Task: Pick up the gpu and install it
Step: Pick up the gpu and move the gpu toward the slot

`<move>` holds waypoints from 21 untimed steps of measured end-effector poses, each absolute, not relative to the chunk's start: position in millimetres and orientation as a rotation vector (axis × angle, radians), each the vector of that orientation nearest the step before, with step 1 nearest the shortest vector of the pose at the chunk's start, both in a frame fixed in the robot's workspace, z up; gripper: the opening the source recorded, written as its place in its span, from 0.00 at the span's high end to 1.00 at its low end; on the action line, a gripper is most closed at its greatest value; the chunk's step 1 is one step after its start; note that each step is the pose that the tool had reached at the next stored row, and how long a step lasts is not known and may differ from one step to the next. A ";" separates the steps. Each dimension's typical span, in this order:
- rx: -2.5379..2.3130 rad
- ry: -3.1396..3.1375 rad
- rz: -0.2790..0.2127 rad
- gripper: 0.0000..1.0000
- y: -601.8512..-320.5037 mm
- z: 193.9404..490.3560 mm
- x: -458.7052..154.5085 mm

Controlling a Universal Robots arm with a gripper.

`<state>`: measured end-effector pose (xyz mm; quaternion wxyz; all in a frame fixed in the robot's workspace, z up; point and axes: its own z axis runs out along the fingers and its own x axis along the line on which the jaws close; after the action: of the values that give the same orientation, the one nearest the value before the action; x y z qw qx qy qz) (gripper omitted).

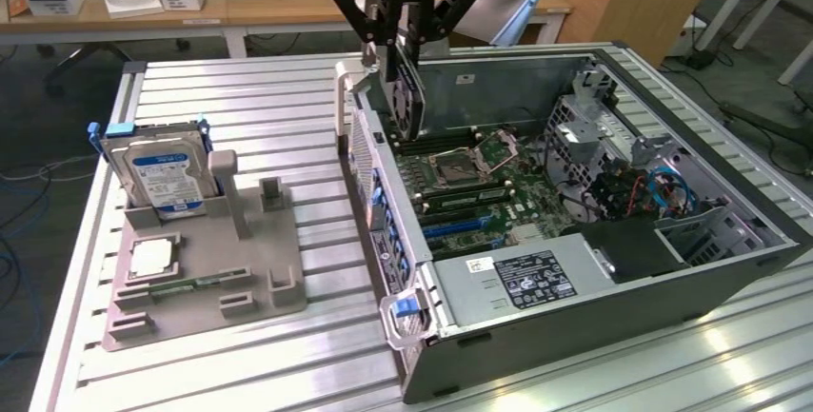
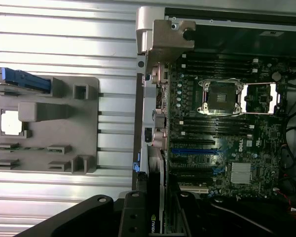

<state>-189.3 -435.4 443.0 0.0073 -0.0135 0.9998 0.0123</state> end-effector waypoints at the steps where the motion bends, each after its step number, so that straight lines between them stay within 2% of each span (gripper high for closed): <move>1: -0.042 3.127 0.039 0.74 -435.4 443.0 -188.5; 9: -0.042 3.127 0.033 0.74 -435.5 443.1 -183.3; 15: -0.043 3.127 -0.005 0.74 -435.5 443.1 -181.2; 21: -0.024 3.127 -0.013 0.74 -435.5 442.8 -179.9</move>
<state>-179.9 -435.5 442.8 0.0070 -0.0077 0.9999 -0.0043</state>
